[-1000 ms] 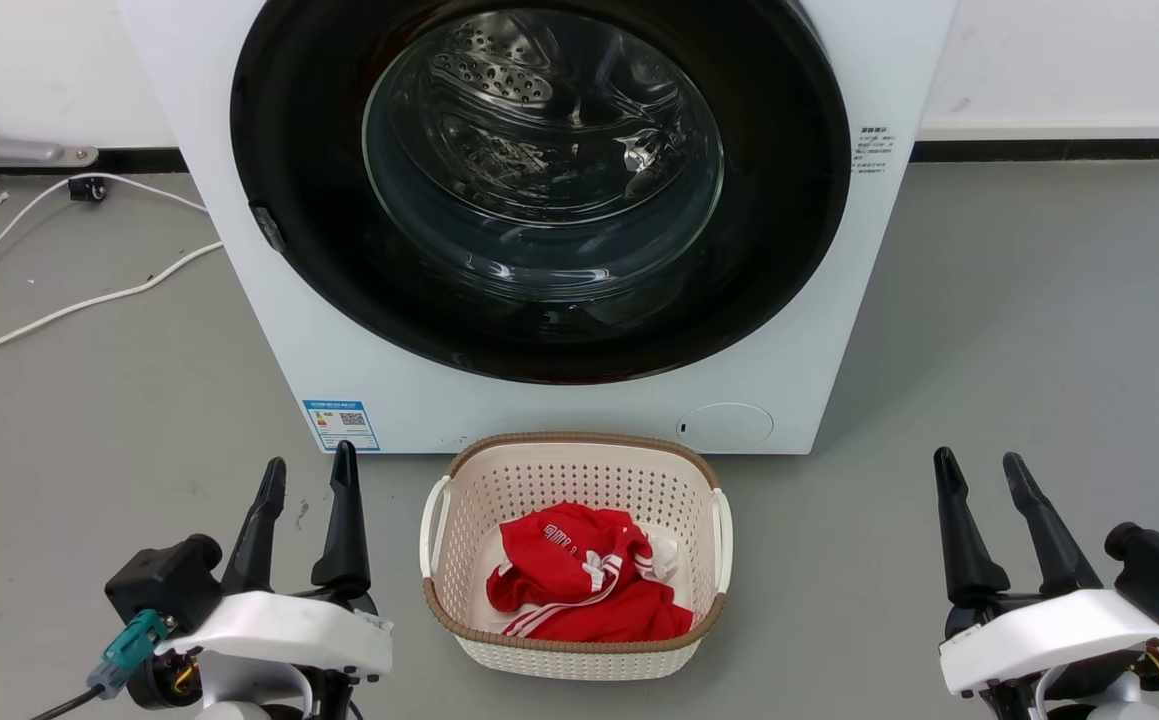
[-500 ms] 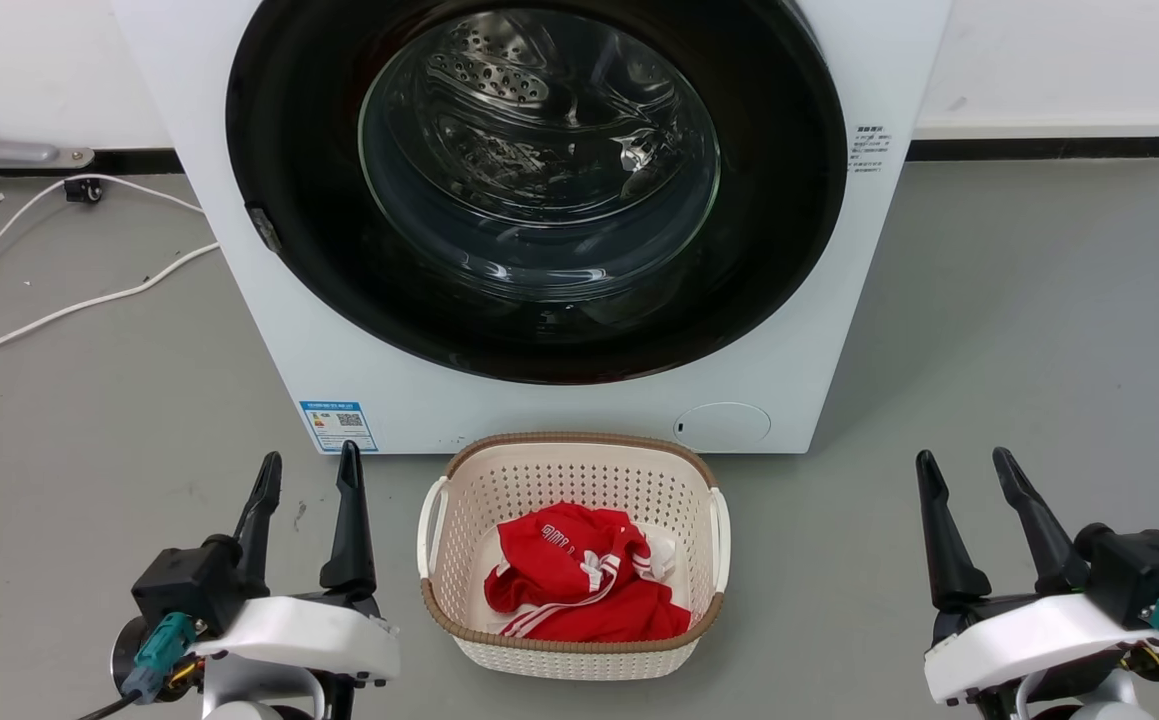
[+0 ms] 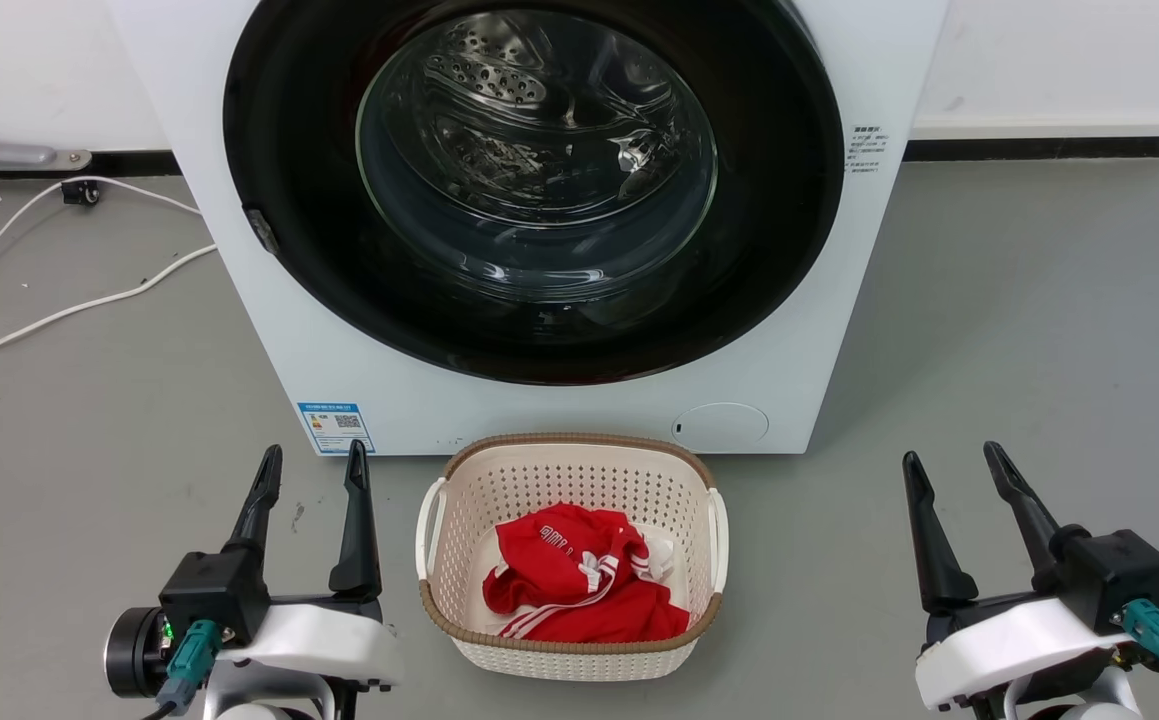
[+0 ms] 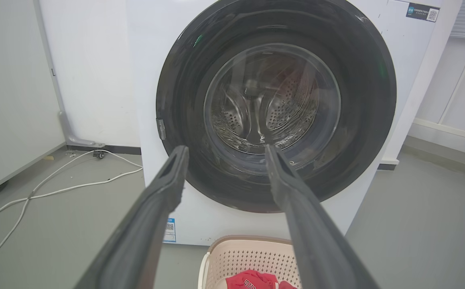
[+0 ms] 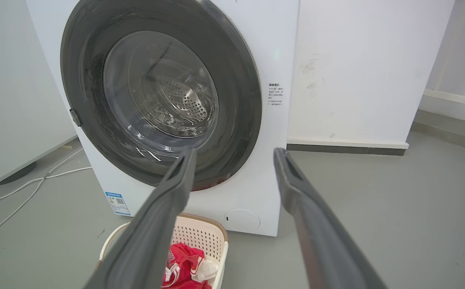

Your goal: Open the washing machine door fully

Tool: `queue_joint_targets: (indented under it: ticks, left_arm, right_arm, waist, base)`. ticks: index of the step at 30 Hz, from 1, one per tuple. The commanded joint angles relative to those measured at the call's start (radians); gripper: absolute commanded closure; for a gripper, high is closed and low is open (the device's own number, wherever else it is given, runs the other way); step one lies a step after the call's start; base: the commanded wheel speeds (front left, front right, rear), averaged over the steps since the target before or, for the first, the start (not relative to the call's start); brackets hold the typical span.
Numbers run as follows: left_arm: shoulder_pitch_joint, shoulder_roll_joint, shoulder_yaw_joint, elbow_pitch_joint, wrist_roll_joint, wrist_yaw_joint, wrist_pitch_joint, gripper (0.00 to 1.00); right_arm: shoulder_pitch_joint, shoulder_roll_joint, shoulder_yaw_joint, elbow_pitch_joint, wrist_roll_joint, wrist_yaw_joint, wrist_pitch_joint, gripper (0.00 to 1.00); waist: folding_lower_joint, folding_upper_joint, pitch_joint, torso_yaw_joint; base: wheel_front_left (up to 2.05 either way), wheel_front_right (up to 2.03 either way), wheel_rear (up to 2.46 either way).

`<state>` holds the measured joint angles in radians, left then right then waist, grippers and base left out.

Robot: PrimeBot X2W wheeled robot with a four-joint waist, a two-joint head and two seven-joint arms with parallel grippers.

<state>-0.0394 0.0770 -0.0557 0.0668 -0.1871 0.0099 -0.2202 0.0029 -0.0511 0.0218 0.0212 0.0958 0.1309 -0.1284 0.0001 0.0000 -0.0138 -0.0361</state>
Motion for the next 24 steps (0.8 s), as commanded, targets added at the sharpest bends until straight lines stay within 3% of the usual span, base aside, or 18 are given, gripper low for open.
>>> queue_joint_targets:
  ticks: [1, 24]
  left_arm:
    - [0.011, 0.002, -0.002, -0.010, 0.024, 0.007, -0.008, 0.00]
    - [0.029, -0.010, 0.004, -0.017, 0.142, 0.024, -0.048, 0.00]
  right_arm:
    - [0.008, 0.001, 0.002, -0.011, -0.019, 0.000, -0.009, 0.00]
    - [0.015, 0.002, 0.011, -0.010, -0.105, 0.000, -0.042, 0.00]
  waist:
    - [-0.0001, 0.0000, 0.000, -0.001]
    - [-0.0001, 0.0000, -0.002, -0.006]
  base:
    - [0.00, 0.00, 0.00]
    - [0.00, 0.00, 0.00]
